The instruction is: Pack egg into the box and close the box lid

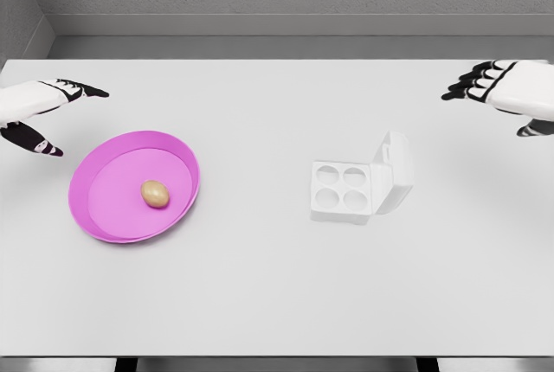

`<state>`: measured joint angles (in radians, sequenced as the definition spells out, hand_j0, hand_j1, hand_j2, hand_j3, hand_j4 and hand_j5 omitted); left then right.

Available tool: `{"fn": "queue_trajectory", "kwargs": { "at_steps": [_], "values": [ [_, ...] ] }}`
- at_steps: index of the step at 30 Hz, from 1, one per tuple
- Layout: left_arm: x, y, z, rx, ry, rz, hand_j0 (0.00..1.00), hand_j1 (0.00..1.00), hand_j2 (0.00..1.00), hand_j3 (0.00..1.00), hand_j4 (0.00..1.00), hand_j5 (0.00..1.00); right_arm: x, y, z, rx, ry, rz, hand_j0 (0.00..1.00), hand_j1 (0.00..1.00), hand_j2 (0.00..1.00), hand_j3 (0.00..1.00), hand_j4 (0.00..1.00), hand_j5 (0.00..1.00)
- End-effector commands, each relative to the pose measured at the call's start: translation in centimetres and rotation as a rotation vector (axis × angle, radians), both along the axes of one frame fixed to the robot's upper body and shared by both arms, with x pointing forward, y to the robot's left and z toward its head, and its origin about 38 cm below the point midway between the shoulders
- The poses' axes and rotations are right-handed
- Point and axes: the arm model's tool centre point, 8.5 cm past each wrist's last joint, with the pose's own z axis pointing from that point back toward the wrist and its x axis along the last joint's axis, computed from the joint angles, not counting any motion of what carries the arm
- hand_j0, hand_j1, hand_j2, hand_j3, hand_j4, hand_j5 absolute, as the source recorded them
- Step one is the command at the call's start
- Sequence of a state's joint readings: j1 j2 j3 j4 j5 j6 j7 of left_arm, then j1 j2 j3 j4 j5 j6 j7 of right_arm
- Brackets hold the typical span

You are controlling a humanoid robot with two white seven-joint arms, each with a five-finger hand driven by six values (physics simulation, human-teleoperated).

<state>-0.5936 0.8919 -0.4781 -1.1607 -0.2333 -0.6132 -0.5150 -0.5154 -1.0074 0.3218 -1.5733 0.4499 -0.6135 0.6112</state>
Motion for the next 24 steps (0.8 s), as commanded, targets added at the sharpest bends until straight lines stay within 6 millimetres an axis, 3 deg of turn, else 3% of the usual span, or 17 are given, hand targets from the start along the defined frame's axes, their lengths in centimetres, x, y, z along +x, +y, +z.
{"fn": "queue_trajectory", "kwargs": {
  "at_steps": [1,3,6,8,11,13,17,19,21,24],
  "values": [
    [0.0,0.0,0.1,-0.005,0.000,0.001,1.00,1.00,1.00,1.00,1.00,1.00,0.0,0.3,-0.1,0.003,0.004,0.006,1.00,1.00,1.00,1.00,1.00,1.00],
    [-0.1,-0.8,-0.3,0.003,0.009,-0.024,1.00,1.00,1.00,1.00,1.00,1.00,-0.1,0.2,0.0,0.009,0.004,0.006,1.00,1.00,1.00,1.00,1.00,1.00],
    [-0.9,-4.9,-1.4,0.033,0.036,-0.156,1.00,1.00,1.00,1.00,1.00,1.00,-0.1,-0.4,0.2,0.027,0.006,-0.009,1.00,1.00,1.00,1.00,1.00,1.00],
    [-0.8,-5.0,-1.2,0.041,0.036,-0.161,1.00,1.00,1.00,1.00,1.00,1.00,-0.1,-1.8,1.3,0.033,-0.019,-0.048,1.00,1.00,1.00,1.00,1.00,1.00],
    [-1.4,-7.0,-1.8,0.049,0.051,-0.226,1.00,1.00,1.00,1.00,1.00,1.00,-0.7,-2.3,-1.4,0.027,0.053,-0.062,1.00,1.00,1.00,1.00,1.00,1.00],
    [-2.3,-8.8,-2.9,0.063,0.079,-0.290,1.00,1.00,1.00,1.00,1.00,1.00,-0.9,-1.3,-3.4,0.009,0.106,-0.035,1.00,1.00,1.00,1.00,1.00,1.00],
    [-2.3,-8.9,-2.8,0.067,0.078,-0.294,1.00,1.00,1.00,1.00,1.00,1.00,-1.4,-0.1,-5.6,-0.009,0.167,0.004,1.00,1.00,1.00,1.00,1.00,1.00],
    [-2.4,-8.4,-2.6,0.078,0.079,-0.285,1.00,1.00,1.00,1.00,1.00,1.00,-1.5,-0.1,-5.7,-0.008,0.170,0.005,1.00,1.00,1.00,1.00,1.00,1.00],
    [-2.9,-8.9,-4.1,0.094,0.119,-0.309,1.00,1.00,1.00,1.00,1.00,1.00,-1.7,-0.2,-6.2,-0.012,0.185,0.003,1.00,1.00,1.00,1.00,1.00,1.00],
    [-3.2,-9.7,-4.4,0.102,0.129,-0.337,1.00,1.00,1.00,1.00,1.00,1.00,-2.0,-0.1,-6.9,-0.015,0.201,0.004,1.00,1.00,1.00,1.00,1.00,1.00]
  ]
}}
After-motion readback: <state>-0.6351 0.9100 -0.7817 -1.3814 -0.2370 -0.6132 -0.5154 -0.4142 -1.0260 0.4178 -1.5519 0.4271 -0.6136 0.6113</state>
